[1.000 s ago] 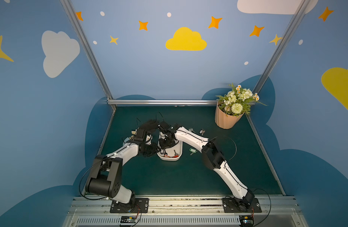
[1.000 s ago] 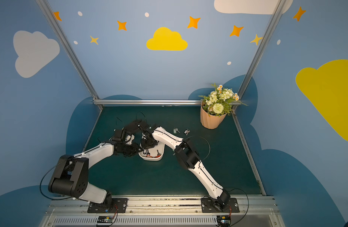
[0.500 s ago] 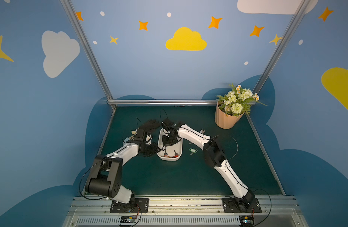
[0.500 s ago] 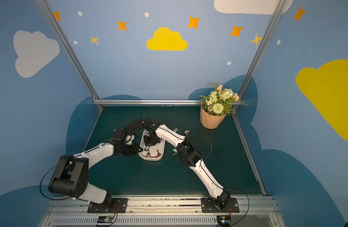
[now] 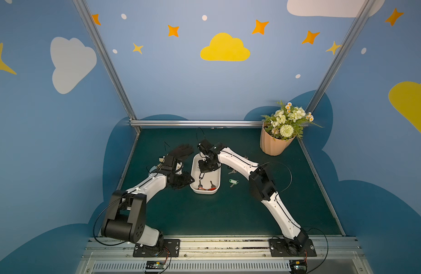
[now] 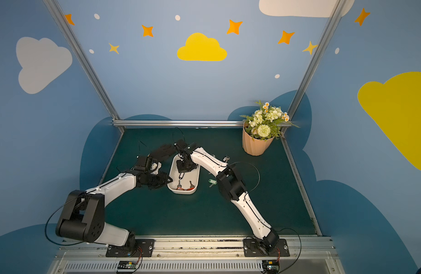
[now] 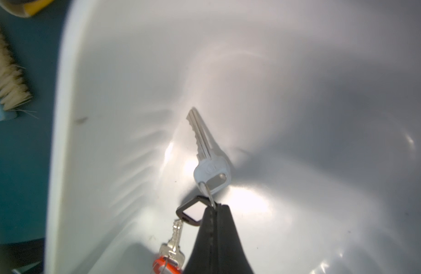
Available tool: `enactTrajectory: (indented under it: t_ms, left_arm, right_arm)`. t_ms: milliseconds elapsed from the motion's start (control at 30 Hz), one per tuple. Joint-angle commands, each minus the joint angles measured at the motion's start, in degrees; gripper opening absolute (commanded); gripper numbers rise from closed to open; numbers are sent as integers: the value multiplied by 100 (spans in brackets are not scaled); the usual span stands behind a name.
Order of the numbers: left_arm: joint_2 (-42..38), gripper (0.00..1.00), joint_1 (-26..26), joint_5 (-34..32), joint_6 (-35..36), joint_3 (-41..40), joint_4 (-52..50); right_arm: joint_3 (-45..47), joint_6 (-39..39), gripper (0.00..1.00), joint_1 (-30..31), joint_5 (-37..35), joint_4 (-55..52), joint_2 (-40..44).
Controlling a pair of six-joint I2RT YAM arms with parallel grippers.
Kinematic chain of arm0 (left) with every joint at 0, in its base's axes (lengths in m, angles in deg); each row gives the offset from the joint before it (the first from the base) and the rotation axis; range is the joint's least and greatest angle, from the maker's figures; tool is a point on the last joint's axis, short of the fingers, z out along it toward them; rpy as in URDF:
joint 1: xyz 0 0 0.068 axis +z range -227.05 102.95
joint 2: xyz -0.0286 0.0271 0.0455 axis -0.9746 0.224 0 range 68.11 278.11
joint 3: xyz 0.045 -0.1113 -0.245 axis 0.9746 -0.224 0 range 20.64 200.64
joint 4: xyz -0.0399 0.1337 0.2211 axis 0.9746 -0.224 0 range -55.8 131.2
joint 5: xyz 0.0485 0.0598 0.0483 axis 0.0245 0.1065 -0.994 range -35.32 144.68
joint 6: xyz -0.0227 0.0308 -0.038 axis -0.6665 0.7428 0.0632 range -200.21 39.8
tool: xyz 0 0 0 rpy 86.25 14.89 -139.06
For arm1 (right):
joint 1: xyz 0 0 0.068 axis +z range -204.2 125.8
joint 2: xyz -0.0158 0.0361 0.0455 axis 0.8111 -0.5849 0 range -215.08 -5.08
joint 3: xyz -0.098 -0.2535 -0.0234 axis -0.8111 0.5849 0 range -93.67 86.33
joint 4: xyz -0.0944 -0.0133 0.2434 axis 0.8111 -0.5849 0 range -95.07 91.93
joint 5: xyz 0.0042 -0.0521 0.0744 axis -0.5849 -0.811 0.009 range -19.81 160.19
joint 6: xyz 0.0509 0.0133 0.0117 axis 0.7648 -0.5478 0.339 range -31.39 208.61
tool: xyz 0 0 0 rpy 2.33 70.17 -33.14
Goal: Take the keys out of the storage box
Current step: Pick up the key from the storage box, then place the key at the center of the board.
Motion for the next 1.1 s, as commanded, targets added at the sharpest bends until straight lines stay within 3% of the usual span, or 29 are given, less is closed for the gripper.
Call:
enactTrajectory:
  t_ms: [0,233,467,800,1067]
  left_arm:
    - [-231,59,9,-100,-18,132,-176]
    - [-646,70,18,-427,-69,100,-250]
    - [-1020,74,45,-707,-121,-40,-255]
    - [-1534,76,70,-1276,-238,-322,-48]
    - [-1486,77,80,-1245,-250,-360,35]
  right_arm:
    - [31,-178,0,22,-151,-131,442]
    - [28,-271,0,27,-102,-329,852]
    - [299,-331,0,-68,1,-596,1578]
    - [2613,-217,0,-665,318,-583,3598]
    - [4578,-269,0,-1526,683,-529,4660]
